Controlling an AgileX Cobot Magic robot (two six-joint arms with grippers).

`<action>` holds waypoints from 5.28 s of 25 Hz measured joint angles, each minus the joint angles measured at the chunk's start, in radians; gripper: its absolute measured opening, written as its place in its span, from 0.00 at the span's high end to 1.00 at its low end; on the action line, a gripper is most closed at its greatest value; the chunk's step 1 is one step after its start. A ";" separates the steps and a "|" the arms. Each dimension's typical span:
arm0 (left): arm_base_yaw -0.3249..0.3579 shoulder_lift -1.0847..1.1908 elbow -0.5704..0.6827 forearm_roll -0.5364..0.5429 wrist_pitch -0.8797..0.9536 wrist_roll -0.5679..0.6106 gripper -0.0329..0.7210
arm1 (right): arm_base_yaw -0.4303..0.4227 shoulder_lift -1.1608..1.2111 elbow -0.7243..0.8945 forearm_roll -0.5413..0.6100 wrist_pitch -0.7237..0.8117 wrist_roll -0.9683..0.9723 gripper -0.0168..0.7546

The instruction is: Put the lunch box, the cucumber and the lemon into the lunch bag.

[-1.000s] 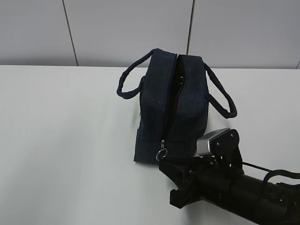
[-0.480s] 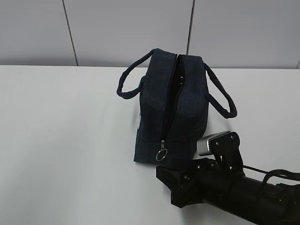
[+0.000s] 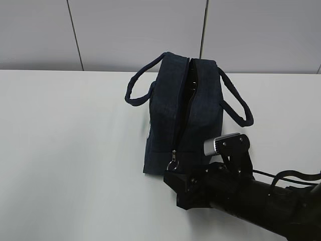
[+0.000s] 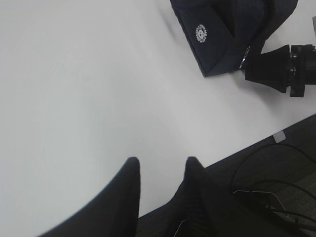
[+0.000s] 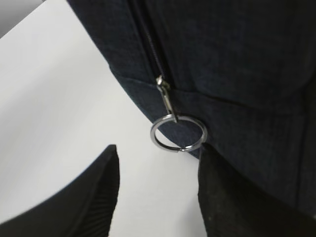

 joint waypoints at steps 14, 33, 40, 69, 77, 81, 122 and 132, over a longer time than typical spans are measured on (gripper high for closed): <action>0.000 0.000 0.000 0.001 0.000 0.000 0.69 | 0.000 0.001 -0.033 0.089 0.044 0.002 0.48; 0.000 0.000 0.000 -0.026 0.000 0.000 0.69 | 0.000 0.001 -0.073 0.065 0.128 0.157 0.48; 0.000 0.000 0.000 -0.026 0.000 0.000 0.69 | 0.000 0.001 -0.075 0.018 0.132 0.262 0.48; 0.000 0.000 0.000 -0.020 0.000 0.000 0.69 | 0.000 0.001 -0.185 0.098 0.277 0.269 0.89; 0.000 0.000 0.000 -0.018 0.000 0.000 0.69 | 0.002 0.001 -0.186 0.074 0.278 0.275 0.98; 0.000 0.000 0.000 -0.016 0.000 0.000 0.69 | 0.002 0.001 -0.186 0.016 0.265 0.286 0.98; -0.008 0.258 0.326 -0.311 -0.521 0.249 0.66 | 0.002 -0.578 -0.065 -0.491 0.814 0.402 0.98; -0.008 0.362 0.459 -0.640 -0.695 0.614 0.65 | 0.002 -0.581 -0.065 -0.491 0.889 0.500 0.98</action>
